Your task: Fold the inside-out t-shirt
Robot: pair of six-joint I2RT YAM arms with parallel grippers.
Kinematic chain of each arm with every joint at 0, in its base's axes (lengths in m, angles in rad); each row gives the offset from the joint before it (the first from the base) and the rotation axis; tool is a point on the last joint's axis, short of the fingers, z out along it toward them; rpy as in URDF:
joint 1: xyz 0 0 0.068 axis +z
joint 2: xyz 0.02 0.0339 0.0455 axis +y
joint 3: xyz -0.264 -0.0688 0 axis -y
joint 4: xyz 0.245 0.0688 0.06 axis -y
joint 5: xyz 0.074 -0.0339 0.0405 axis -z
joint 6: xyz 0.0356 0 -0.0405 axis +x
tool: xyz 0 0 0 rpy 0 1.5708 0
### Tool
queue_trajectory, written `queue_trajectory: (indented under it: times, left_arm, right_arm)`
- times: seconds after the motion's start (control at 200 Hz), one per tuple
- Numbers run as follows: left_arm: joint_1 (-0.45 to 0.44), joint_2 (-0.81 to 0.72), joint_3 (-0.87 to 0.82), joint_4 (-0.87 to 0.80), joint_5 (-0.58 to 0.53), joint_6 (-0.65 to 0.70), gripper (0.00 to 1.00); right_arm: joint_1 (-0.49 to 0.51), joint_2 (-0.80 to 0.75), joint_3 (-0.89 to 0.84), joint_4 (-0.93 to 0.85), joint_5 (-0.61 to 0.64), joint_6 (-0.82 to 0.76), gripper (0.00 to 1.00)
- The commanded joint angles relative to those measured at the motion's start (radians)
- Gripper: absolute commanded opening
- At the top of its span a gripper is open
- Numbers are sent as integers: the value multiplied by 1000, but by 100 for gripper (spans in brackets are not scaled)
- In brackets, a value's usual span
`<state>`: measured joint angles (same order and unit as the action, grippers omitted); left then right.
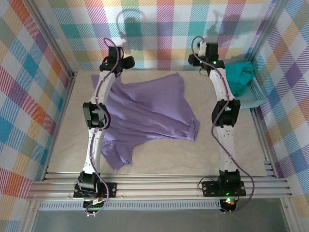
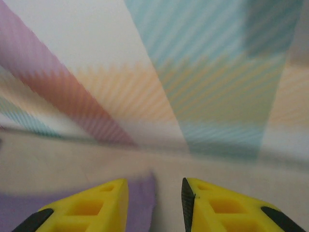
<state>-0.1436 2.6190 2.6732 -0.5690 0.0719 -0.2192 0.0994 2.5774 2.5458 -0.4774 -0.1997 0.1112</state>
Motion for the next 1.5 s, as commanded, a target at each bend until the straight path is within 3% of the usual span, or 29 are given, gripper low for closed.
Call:
queue_trajectory:
  times: [0.0, 0.19, 0.265, 0.355, 0.44, 0.565, 0.64, 0.8, 0.885, 0.955, 1.075, 1.205, 1.344, 1.494]
  left_arm:
    - [-26, -307, -269, 93, 74, -19, 69]
    - [-157, -752, -1090, 500, 156, 22, 70]
    - [-251, -884, -1364, 670, 202, 128, 70]
    - [-399, -978, -1574, 715, 214, 350, 69]
    - [-525, -1001, -1675, 689, 219, 480, 68]
    - [-641, -963, -1747, 727, 221, 600, 68]
    - [-693, -901, -1733, 714, 162, 671, 68]
    - [-699, -779, -1711, 763, 84, 674, 66]
    - [-699, -732, -1687, 761, 33, 665, 62]
    - [-698, -703, -1670, 734, 9, 662, 54]
    - [-683, -680, -1637, 662, 6, 634, 21]
    - [-639, -728, -1639, 612, 104, 558, 0]
    - [-576, -823, -1683, 612, 321, 458, 0]
    - [-516, -840, -1701, 636, 489, 376, 0]
  right_arm:
    - [40, -375, -339, 118, 53, -80, 40]
    - [103, -711, -862, 53, 145, -79, 44]
    - [156, -836, -1071, 10, 212, -13, 45]
    - [197, -973, -1329, 9, 218, 95, 46]
    - [200, -1049, -1495, -15, 139, 174, 46]
    - [203, -1098, -1643, -4, 1, 243, 47]
    - [209, -1109, -1699, 7, 6, 255, 48]
    - [210, -1077, -1754, 52, 34, 258, 48]
    - [209, -1026, -1735, 70, 17, 249, 42]
    - [210, -1019, -1705, 56, 36, 231, 28]
    - [204, -1048, -1652, 35, 10, 193, 9]
    - [180, -1057, -1580, 2, -114, 169, 0]
    - [111, -992, -1491, -18, -206, 145, 0]
    - [100, -805, -1318, -85, -73, 99, 9]
